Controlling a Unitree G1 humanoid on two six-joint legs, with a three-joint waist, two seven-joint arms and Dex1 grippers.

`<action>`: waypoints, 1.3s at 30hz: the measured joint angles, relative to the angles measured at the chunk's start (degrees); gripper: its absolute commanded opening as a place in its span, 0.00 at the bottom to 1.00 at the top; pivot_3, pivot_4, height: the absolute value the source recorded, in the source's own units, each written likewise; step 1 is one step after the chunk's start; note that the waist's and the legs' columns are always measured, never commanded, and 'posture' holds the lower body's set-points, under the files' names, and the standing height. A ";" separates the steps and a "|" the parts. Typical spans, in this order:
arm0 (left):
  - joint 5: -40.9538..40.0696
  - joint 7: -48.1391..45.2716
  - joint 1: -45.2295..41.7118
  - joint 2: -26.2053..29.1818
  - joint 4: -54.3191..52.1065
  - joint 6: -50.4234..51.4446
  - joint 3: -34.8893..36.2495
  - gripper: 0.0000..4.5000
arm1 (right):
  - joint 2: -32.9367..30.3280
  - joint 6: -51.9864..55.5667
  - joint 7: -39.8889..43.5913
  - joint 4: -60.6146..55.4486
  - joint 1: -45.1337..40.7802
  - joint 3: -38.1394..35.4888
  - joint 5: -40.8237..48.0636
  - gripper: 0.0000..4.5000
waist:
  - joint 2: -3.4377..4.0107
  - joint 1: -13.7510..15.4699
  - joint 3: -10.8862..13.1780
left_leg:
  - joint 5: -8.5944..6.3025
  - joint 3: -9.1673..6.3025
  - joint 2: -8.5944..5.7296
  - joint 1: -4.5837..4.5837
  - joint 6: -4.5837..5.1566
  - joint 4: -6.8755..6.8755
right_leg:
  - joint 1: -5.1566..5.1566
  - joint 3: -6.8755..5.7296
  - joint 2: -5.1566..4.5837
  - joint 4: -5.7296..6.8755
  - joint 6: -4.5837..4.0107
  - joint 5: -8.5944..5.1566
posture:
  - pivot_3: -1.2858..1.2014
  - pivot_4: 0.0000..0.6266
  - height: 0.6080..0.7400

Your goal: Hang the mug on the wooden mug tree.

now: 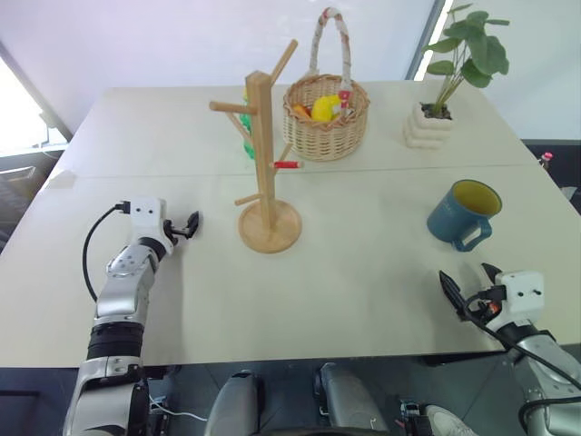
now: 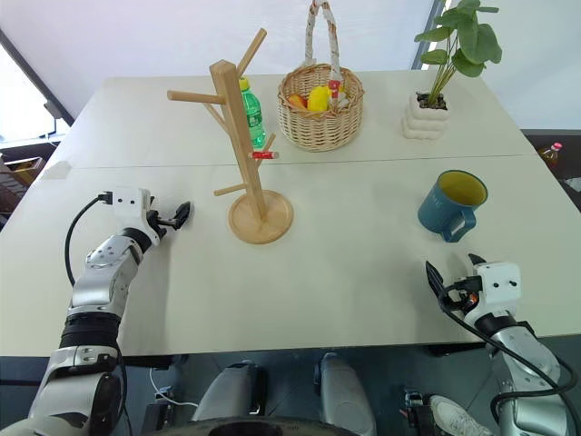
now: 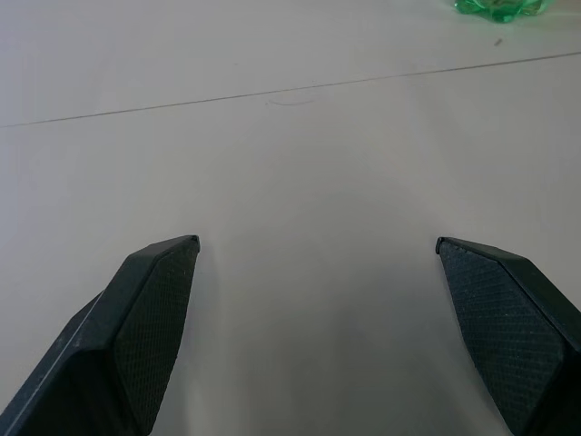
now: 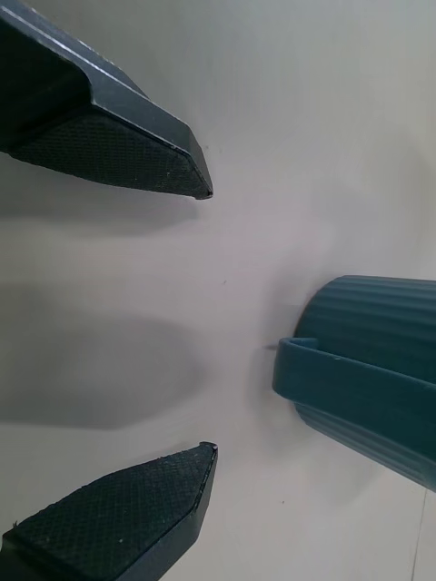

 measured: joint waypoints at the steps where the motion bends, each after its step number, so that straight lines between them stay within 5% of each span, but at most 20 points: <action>1: -0.03 0.00 -0.02 0.07 0.00 0.12 0.00 1.00 | 0.01 0.00 -0.02 0.00 0.03 0.00 0.00 0.99 | 0.00 0.00 0.00 | 0.00 0.00 0.00 0.00 0.00 0.00 | 0.00 0.00 0.00 0.00 0.00 0.00 | 0.52 0.24 1.00; 14: -1.91 -2.55 3.98 1.74 -4.17 1.09 0.85 1.00 | 0.14 -0.04 -0.47 -0.39 0.18 0.29 -0.02 0.99 | 0.01 -0.04 -0.01 | 0.00 0.00 0.01 -0.01 0.00 0.00 | -0.01 0.01 -0.02 0.00 0.00 0.00 | 0.52 0.24 1.00; 25: -15.92 -30.50 25.31 10.41 -27.85 7.14 -3.48 1.00 | 1.66 -1.10 -2.95 -2.64 0.32 1.71 -1.78 0.99 | 0.17 0.31 -0.04 | -0.01 0.03 0.02 -0.04 -0.01 -0.02 | 0.03 0.03 -0.22 -0.08 -0.34 -0.19 | 0.52 0.24 1.00; 31: -21.72 -36.53 22.19 11.57 -36.64 13.40 -8.60 1.00 | 5.08 -1.50 -10.58 -2.97 -3.83 1.11 -4.04 0.99 | 0.24 0.08 -0.04 | 0.01 0.06 0.04 -0.06 0.01 0.00 | 0.02 0.01 -0.19 -0.06 -0.42 -0.23 | 0.52 0.24 1.00; 39: -19.89 -36.16 15.28 8.04 -42.52 13.86 -18.86 1.00 | 9.25 -2.13 -21.51 -2.92 -7.05 1.12 -10.12 0.99 | 0.31 -0.03 -0.07 | 0.01 0.10 0.03 -0.03 0.02 -0.01 | 0.03 0.01 -0.08 -0.02 -0.20 -0.11 | 0.52 0.24 1.00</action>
